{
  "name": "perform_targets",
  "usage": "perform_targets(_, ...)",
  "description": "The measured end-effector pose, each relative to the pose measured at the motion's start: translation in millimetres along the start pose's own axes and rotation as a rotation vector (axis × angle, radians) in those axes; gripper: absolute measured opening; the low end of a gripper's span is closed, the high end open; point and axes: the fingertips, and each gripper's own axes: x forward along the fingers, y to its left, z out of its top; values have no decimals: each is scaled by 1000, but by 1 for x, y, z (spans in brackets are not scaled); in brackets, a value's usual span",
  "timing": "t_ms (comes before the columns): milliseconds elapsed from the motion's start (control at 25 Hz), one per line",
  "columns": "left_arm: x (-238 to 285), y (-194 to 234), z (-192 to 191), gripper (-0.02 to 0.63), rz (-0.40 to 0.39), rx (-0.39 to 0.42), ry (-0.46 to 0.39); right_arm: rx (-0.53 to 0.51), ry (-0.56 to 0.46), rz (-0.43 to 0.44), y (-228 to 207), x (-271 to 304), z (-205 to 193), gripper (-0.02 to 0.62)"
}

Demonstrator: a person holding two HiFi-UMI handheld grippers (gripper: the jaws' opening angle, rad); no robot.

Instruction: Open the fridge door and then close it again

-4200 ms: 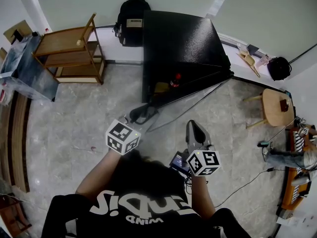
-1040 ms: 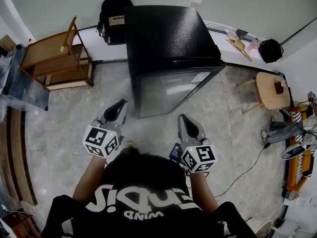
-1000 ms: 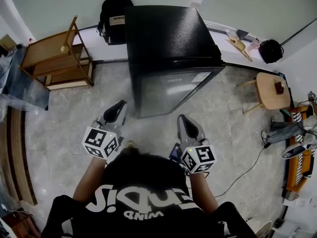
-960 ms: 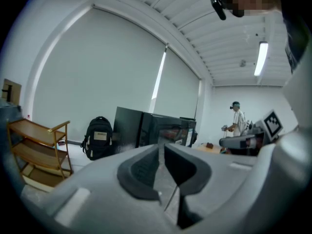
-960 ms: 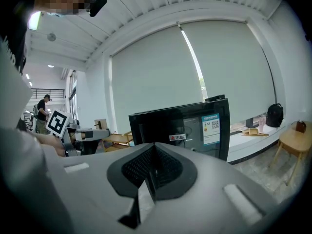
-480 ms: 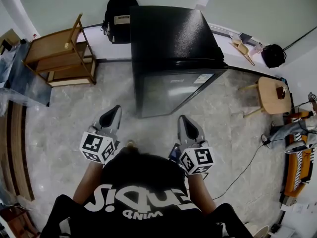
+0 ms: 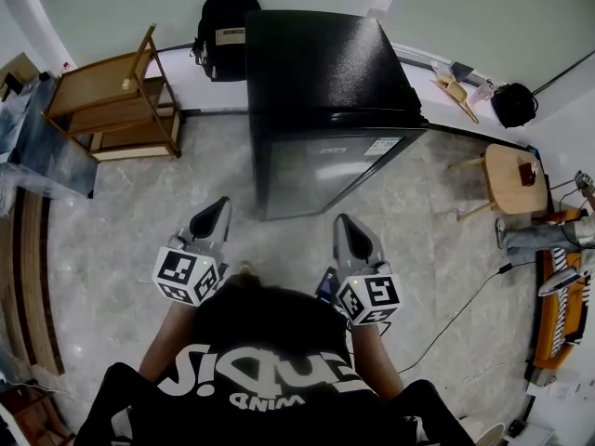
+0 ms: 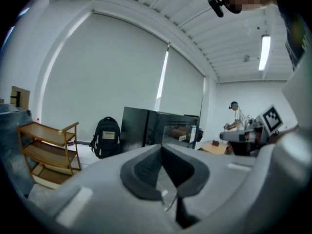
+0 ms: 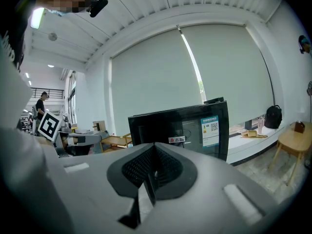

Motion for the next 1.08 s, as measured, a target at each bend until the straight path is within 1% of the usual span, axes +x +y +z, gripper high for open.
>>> perform_targets(1080, -2, 13, -1, 2, -7, -14, 14, 4, 7, -20, 3, 5, 1, -2)
